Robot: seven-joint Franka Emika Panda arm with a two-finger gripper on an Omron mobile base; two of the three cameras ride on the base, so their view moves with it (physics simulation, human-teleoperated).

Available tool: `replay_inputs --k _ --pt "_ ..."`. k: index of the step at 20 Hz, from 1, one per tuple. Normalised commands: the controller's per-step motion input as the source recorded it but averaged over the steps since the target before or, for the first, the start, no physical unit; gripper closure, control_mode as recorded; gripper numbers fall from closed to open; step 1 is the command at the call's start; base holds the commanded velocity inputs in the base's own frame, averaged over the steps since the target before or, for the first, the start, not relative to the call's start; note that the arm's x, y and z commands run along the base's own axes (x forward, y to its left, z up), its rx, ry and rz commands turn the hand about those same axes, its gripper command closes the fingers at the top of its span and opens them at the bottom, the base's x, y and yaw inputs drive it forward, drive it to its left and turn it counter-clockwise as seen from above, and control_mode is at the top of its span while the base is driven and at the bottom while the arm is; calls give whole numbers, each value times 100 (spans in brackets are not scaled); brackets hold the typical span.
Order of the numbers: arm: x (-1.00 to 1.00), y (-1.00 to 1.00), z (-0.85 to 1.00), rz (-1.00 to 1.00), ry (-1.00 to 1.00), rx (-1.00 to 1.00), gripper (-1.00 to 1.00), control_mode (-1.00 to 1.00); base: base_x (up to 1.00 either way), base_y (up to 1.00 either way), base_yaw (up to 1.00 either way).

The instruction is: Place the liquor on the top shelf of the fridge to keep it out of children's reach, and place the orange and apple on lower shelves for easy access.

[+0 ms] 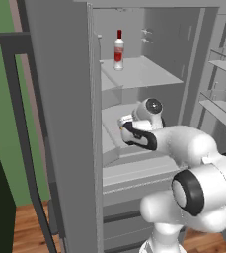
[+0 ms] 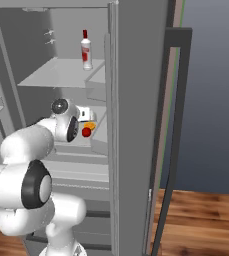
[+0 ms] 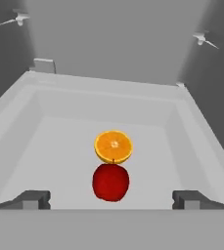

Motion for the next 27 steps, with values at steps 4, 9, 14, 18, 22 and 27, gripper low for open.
replay_inputs --k 4,9,14,18,22,27 --pt "-76 1 2 0 0 -5 -100 -100 0 0 0" --pt "-87 0 11 0 0 -4 -100 -100 0 0 0" --pt "-88 0 43 0 0 -3 -100 -100 0 0 0" --pt "-74 0 73 0 0 -1 -100 -100 0 0 0" --pt "-75 0 84 0 0 -1 -100 -100 0 0 0" --pt "-80 5 91 0 0 -3 -100 -100 0 0 0"
